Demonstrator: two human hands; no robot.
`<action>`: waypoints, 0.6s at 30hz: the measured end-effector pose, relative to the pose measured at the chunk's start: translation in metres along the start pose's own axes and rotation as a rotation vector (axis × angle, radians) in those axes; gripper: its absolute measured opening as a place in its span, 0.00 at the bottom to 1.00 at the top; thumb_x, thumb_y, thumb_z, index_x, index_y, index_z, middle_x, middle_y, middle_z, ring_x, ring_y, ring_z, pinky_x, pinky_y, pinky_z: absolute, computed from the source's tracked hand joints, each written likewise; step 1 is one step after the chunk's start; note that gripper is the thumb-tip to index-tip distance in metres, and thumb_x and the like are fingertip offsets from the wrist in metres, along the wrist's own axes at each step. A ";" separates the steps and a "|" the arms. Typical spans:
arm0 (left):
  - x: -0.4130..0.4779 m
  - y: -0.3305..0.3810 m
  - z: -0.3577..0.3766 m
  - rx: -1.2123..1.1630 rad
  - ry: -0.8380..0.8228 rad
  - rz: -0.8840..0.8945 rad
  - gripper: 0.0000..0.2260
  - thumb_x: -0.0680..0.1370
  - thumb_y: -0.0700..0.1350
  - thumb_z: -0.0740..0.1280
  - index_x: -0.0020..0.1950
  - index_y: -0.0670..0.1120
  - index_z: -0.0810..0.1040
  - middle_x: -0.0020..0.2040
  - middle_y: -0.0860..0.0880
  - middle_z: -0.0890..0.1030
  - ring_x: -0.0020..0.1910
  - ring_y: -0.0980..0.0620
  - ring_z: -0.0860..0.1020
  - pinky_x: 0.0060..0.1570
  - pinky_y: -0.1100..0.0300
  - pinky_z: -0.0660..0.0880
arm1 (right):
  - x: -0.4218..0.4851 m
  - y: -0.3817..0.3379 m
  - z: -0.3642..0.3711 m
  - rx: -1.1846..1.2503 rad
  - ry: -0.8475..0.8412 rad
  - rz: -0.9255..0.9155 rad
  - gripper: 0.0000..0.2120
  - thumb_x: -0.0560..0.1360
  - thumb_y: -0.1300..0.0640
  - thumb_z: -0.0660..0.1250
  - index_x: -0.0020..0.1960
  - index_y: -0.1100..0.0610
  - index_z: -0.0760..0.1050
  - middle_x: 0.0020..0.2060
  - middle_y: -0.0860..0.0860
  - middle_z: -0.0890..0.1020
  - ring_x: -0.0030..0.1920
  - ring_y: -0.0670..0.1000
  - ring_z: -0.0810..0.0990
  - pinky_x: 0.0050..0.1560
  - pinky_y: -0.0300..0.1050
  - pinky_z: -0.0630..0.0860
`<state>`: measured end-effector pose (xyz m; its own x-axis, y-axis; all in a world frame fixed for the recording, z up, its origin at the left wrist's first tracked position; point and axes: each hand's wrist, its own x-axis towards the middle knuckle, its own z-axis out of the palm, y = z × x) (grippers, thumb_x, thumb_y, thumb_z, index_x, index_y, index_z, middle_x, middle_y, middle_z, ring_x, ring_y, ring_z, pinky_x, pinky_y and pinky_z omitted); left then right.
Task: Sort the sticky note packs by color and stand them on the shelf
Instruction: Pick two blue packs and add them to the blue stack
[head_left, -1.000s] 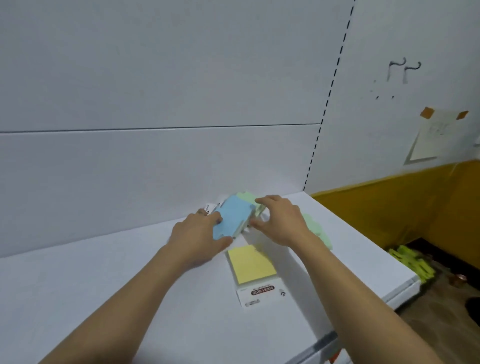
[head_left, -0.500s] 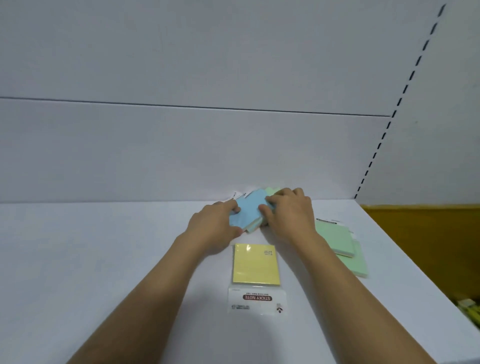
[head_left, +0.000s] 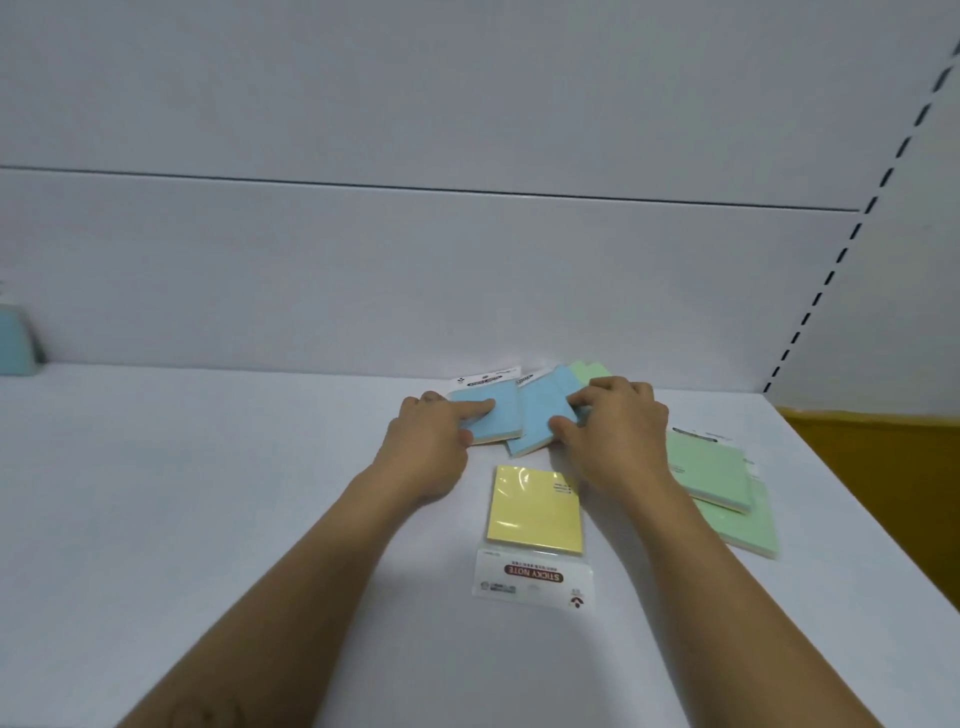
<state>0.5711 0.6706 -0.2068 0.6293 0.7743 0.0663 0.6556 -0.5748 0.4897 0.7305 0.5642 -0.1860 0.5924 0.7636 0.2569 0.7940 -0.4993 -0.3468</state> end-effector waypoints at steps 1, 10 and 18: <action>0.000 -0.001 0.000 -0.039 0.009 -0.006 0.19 0.80 0.45 0.59 0.70 0.61 0.69 0.63 0.46 0.71 0.62 0.46 0.69 0.64 0.52 0.68 | -0.002 -0.001 -0.001 -0.023 0.015 0.000 0.18 0.75 0.46 0.65 0.63 0.51 0.76 0.66 0.50 0.72 0.66 0.55 0.65 0.64 0.50 0.59; -0.003 0.007 0.004 -0.229 0.138 -0.077 0.16 0.67 0.53 0.76 0.53 0.55 0.78 0.56 0.51 0.74 0.51 0.52 0.76 0.50 0.58 0.73 | -0.008 -0.006 -0.003 -0.194 0.002 -0.070 0.36 0.71 0.31 0.61 0.72 0.49 0.64 0.64 0.50 0.73 0.62 0.55 0.66 0.60 0.50 0.61; -0.003 0.006 -0.004 -0.495 0.107 -0.213 0.43 0.63 0.40 0.79 0.74 0.47 0.61 0.52 0.51 0.77 0.50 0.52 0.79 0.45 0.61 0.76 | -0.006 -0.011 -0.001 -0.195 -0.025 -0.121 0.34 0.72 0.34 0.63 0.72 0.48 0.61 0.61 0.49 0.75 0.61 0.54 0.66 0.59 0.50 0.60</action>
<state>0.5718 0.6662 -0.2005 0.4412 0.8974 -0.0035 0.4728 -0.2291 0.8509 0.7185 0.5649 -0.1827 0.4899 0.8312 0.2627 0.8717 -0.4716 -0.1336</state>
